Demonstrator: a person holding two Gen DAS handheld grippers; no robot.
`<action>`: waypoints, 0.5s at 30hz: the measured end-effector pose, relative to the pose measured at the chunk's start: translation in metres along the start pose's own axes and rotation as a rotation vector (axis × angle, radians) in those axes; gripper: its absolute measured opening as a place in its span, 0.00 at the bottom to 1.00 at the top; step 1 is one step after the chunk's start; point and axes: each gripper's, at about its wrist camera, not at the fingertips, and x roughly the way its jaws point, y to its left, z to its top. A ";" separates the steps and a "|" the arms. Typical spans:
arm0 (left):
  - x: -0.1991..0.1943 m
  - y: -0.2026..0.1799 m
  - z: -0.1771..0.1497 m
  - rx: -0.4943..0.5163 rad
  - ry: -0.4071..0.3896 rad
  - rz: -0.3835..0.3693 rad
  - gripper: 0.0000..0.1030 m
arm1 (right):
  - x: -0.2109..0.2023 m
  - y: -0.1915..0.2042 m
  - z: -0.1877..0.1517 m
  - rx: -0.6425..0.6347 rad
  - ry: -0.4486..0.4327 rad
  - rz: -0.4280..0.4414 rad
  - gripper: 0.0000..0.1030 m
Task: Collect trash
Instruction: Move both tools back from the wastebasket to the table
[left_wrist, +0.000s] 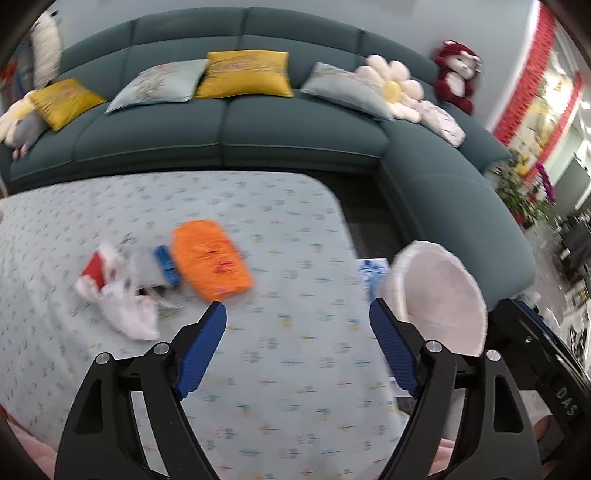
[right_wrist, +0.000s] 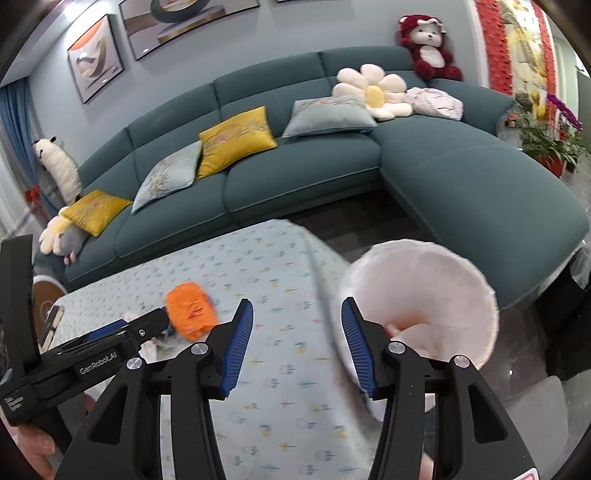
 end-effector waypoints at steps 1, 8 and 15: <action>-0.001 0.008 -0.001 -0.012 0.000 0.008 0.75 | 0.001 0.006 -0.002 -0.005 0.005 0.007 0.52; -0.002 0.075 -0.011 -0.116 0.014 0.081 0.86 | 0.015 0.051 -0.013 -0.053 0.043 0.044 0.53; 0.011 0.138 -0.025 -0.218 0.066 0.143 0.86 | 0.040 0.090 -0.030 -0.091 0.105 0.071 0.53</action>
